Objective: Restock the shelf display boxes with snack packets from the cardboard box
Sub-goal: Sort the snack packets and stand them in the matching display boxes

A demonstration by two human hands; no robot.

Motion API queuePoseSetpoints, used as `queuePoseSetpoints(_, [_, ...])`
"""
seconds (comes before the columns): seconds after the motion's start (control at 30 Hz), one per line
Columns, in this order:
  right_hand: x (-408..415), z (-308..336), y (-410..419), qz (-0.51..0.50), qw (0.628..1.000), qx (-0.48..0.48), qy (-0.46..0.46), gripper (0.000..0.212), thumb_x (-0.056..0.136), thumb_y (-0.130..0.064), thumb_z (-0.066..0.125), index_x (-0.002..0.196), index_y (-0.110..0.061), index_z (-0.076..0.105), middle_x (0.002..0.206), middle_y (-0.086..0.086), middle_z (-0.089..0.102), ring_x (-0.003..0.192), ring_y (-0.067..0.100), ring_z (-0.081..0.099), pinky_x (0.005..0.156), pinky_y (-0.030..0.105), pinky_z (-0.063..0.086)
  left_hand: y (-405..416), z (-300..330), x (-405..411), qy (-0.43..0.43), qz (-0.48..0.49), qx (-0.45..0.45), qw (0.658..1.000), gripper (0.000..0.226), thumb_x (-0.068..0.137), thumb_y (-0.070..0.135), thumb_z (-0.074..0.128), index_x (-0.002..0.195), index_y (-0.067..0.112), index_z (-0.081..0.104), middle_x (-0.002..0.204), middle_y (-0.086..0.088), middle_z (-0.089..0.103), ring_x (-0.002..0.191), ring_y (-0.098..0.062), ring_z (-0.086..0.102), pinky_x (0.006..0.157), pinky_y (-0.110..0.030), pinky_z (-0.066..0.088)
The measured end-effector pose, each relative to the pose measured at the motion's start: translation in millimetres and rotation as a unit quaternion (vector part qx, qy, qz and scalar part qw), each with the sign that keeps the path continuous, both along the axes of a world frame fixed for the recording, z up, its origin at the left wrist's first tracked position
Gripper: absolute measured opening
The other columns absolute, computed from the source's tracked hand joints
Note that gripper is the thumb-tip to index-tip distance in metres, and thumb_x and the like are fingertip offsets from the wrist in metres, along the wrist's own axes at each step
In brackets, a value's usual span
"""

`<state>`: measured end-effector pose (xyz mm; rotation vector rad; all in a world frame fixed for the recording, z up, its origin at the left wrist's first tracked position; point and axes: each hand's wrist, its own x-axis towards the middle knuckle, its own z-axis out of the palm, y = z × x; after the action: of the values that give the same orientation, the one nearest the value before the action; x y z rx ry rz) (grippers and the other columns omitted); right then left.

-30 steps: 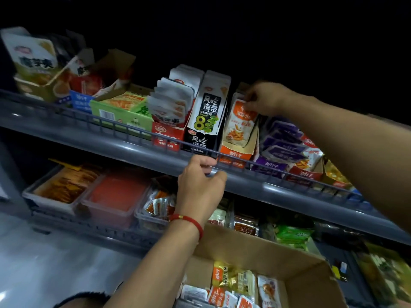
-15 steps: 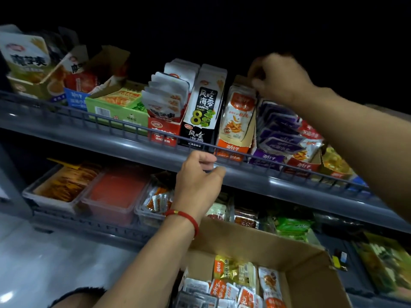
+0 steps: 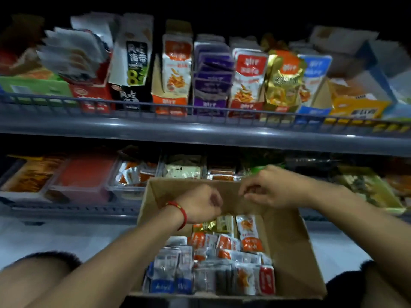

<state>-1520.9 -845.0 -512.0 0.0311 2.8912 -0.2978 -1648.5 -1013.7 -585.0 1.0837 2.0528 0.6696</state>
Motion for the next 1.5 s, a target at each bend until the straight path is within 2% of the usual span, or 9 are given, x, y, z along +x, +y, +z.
queuePoseSetpoints(0.2, [37,-40,32,-0.041,0.996,-0.065,-0.045,0.02,0.1,-0.032,0.061,0.118,-0.029,0.07,0.093,-0.018,0.066,0.077,-0.002,0.055,0.071,0.017,0.041,29,-65,42,0.087,-0.123,-0.131,0.98,0.028,0.091,0.023,0.068,0.119,0.023,0.066,0.121,-0.001,0.065,0.112,-0.018,0.061,0.091,-0.026,0.048])
queuePoseSetpoints(0.3, [40,-35,39,-0.055,0.993,-0.099,-0.013,0.023,0.101,-0.034,0.06,0.122,-0.028,0.067,0.092,-0.017,0.067,0.081,-0.001,0.06,0.068,0.012,0.043,50,-75,64,0.098,-0.199,-0.187,0.957,0.02,0.101,0.021,0.056,0.12,0.016,0.058,0.113,-0.019,0.063,0.104,-0.022,0.063,0.087,-0.024,0.046])
queuePoseSetpoints(0.4, [44,-28,47,-0.075,0.991,-0.11,0.013,0.023,0.101,-0.033,0.061,0.123,-0.028,0.067,0.098,-0.01,0.072,0.088,0.005,0.065,0.076,0.021,0.051,69,-98,80,0.168,-0.247,-0.175,0.938,0.035,0.1,0.024,0.059,0.132,0.011,0.056,0.141,-0.013,0.057,0.118,-0.025,0.061,0.079,-0.017,0.049])
queuePoseSetpoints(0.57, [49,-28,59,-0.096,0.985,-0.142,0.021,0.024,0.1,-0.033,0.061,0.123,-0.028,0.066,0.099,-0.01,0.071,0.089,0.004,0.064,0.08,0.026,0.053,87,-116,89,0.184,-0.279,-0.158,0.929,0.057,0.089,0.019,0.069,0.142,0.016,0.05,0.144,-0.01,0.051,0.126,-0.029,0.055,0.099,-0.03,0.045])
queuePoseSetpoints(0.7, [50,-32,63,-0.099,0.984,-0.148,0.015,0.023,0.1,-0.033,0.062,0.122,-0.028,0.067,0.101,-0.01,0.07,0.092,0.005,0.064,0.083,0.028,0.054,83,-122,83,0.189,-0.27,-0.114,0.937,0.042,0.088,0.033,0.069,0.127,0.02,0.062,0.123,-0.008,0.066,0.111,-0.028,0.062,0.085,-0.028,0.049])
queuePoseSetpoints(0.93, [47,-42,67,-0.109,0.98,-0.16,0.048,0.017,0.098,-0.033,0.064,0.114,-0.033,0.07,0.098,-0.013,0.071,0.089,0.0,0.065,0.085,0.033,0.058,57,-75,48,-0.029,0.018,0.076,0.997,0.018,0.092,0.009,0.067,0.097,0.026,0.072,0.093,0.004,0.075,0.083,-0.004,0.07,0.077,-0.026,0.059])
queuePoseSetpoints(1.23, [35,-18,33,-0.069,0.934,-0.32,0.146,0.043,0.095,-0.007,0.068,0.127,-0.036,0.068,0.119,-0.021,0.062,0.094,0.016,0.068,0.084,0.036,0.059,6,15,8,-0.412,0.095,0.234,0.876,0.059,0.081,0.007,0.077,0.133,0.006,0.05,0.097,-0.021,0.072,0.084,-0.024,0.07,0.079,-0.034,0.058])
queuePoseSetpoints(1.37, [23,-8,8,-0.074,0.918,-0.31,0.236,0.018,0.089,-0.028,0.07,0.105,-0.027,0.079,0.115,-0.013,0.065,0.108,0.015,0.065,0.088,0.036,0.056,-2,31,13,-0.455,0.112,0.221,0.855,0.059,0.083,0.007,0.067,0.139,0.006,0.047,0.111,-0.024,0.07,0.092,-0.026,0.07,0.08,-0.036,0.059])
queuePoseSetpoints(1.5, [21,0,4,-0.135,0.928,-0.233,0.258,0.016,0.089,-0.04,0.068,0.096,-0.027,0.072,0.102,-0.013,0.072,0.098,0.005,0.068,0.085,0.038,0.058,-19,56,2,-0.421,0.16,0.223,0.864,0.057,0.088,0.043,0.06,0.128,0.003,0.057,0.118,-0.02,0.068,0.101,-0.029,0.068,0.08,-0.044,0.059])
